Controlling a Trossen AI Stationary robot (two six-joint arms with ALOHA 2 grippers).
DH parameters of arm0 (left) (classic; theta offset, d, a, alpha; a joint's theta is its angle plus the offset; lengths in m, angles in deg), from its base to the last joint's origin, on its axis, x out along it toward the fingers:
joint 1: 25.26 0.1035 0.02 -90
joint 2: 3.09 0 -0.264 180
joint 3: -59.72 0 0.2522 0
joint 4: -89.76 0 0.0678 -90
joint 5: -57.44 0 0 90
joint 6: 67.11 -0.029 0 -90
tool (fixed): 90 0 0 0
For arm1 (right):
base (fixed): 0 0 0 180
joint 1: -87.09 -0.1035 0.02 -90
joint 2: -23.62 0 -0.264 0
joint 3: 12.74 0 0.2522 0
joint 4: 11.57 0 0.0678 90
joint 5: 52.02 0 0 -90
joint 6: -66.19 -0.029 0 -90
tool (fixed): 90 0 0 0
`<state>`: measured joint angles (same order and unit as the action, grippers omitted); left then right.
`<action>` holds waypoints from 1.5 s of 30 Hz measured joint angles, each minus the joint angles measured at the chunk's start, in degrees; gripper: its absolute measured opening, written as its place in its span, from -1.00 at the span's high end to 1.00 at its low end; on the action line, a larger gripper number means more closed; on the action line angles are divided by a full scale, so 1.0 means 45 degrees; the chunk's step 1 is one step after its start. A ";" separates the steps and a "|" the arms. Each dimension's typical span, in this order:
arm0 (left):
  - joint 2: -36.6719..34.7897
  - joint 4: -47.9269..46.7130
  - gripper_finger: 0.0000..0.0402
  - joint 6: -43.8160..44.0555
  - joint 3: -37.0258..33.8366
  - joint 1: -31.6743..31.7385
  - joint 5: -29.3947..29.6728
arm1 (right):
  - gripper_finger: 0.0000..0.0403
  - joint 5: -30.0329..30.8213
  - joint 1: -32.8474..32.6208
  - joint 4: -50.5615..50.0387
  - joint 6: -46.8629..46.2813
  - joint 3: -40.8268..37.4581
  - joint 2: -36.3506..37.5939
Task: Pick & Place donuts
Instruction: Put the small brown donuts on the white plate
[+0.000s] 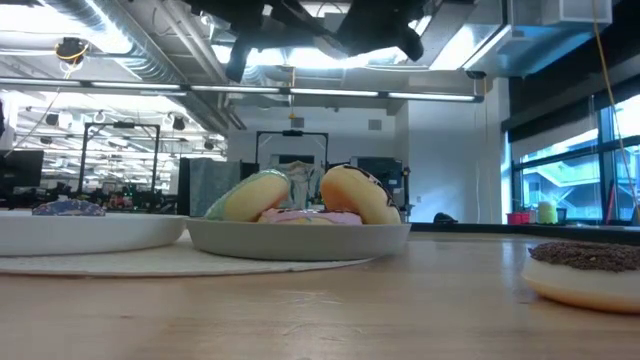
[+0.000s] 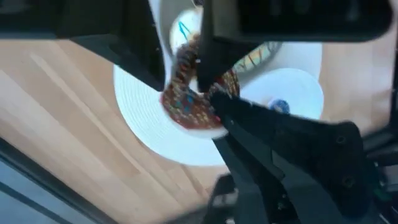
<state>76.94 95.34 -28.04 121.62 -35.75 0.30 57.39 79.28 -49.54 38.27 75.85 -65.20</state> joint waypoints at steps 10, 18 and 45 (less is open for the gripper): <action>-0.0152 -0.1354 0.91 0.0048 0.0000 0.0026 -0.0501 | 0.07 0.0378 0.0203 -0.5423 -0.0077 0.1509 0.1405; -0.1309 -0.6761 0.91 0.2312 0.0005 -0.0196 -0.5455 | 0.02 0.0401 0.0188 -0.7126 -0.0693 0.1625 0.2448; -0.1373 -1.5631 0.91 0.4597 0.0000 -0.4451 -0.6909 | 0.02 0.0444 0.0184 -0.7429 -0.0653 0.1611 0.1477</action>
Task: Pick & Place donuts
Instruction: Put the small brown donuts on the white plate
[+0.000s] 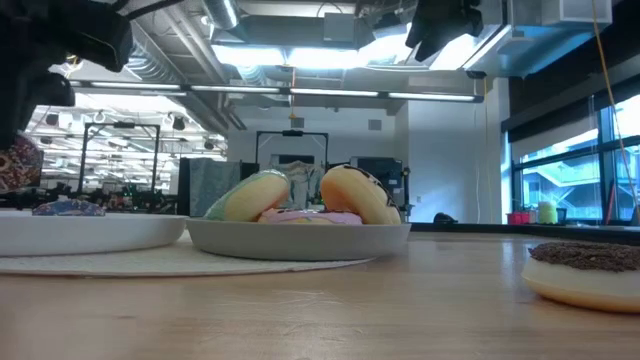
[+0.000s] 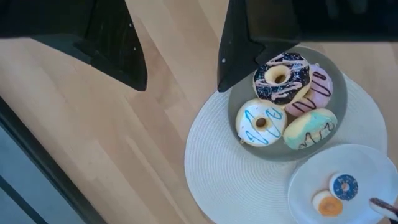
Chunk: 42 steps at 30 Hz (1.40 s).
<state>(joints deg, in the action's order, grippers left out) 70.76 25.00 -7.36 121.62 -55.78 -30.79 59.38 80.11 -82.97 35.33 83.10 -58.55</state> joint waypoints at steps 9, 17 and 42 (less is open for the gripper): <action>0.0003 0.0003 0.91 -0.1039 0.0000 -0.0135 -0.0046 | 0.02 0.0000 0.0000 0.0000 -0.0072 0.0000 0.0000; 0.0003 0.0173 0.91 -0.0109 -0.0146 -0.0201 0.0392 | 0.02 0.0005 0.0000 0.0027 -0.0069 0.0000 0.0000; 0.0008 0.3015 0.86 0.0250 -0.2089 -0.0400 -0.0180 | 0.02 0.0029 0.0004 0.0037 0.0016 0.0000 0.0005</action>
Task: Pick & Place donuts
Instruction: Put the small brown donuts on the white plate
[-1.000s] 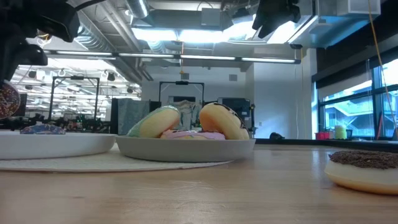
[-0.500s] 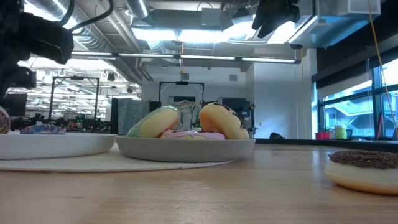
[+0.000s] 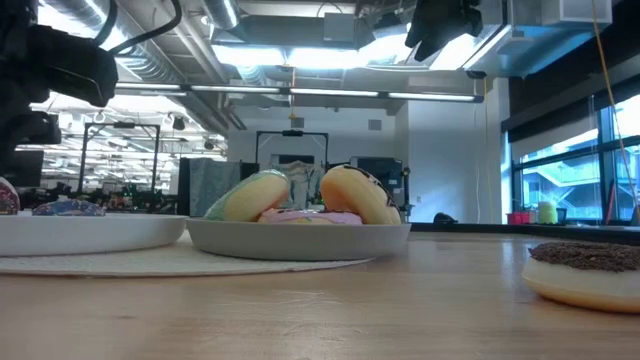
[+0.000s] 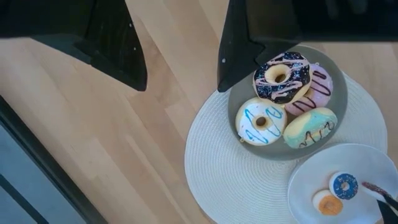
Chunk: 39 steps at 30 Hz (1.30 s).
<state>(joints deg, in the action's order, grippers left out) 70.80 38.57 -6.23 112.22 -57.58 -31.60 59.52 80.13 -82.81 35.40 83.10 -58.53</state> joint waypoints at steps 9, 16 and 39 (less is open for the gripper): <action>0.0000 -0.0005 0.78 0.0224 0.0000 0.0000 0.0235 | 0.02 0.0000 0.0001 -0.0002 0.0342 0.0000 0.0000; 0.0000 -0.0007 0.75 0.0369 0.0000 0.0000 0.0230 | 0.02 -0.0005 0.0001 -0.0003 0.0598 0.0000 0.0000; -0.0005 -0.1402 0.39 0.1820 0.0000 0.0044 0.0151 | 0.02 -0.0026 0.0001 -0.0003 0.0957 0.0000 0.0005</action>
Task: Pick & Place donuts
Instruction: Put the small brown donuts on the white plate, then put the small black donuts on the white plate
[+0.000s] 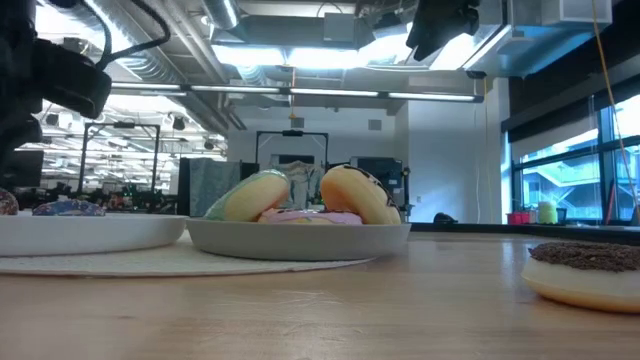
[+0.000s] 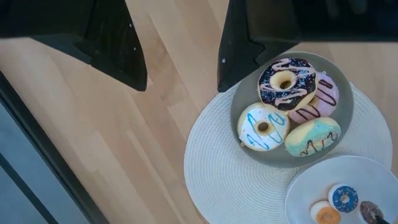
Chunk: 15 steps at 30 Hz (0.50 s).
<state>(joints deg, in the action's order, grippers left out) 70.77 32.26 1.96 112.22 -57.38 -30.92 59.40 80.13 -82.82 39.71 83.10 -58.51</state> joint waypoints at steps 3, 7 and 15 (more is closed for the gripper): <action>0.0000 -0.0413 0.40 0.0440 0.0000 0.0000 0.0057 | 0.02 -0.0003 0.0000 0.0000 0.0000 0.0000 0.0000; 0.0000 -0.0776 0.39 0.0950 0.0000 0.0000 0.0425 | 0.02 -0.0003 -0.0004 0.0000 0.0000 0.0000 0.0000; 0.0000 -0.1081 0.39 0.1587 0.0158 0.0005 0.0963 | 0.02 -0.0005 -0.0001 0.0000 -0.0026 0.0000 0.0000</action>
<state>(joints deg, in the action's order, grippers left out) 70.77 27.39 9.10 112.93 -57.36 -26.59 59.38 80.13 -82.82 39.59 83.10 -58.51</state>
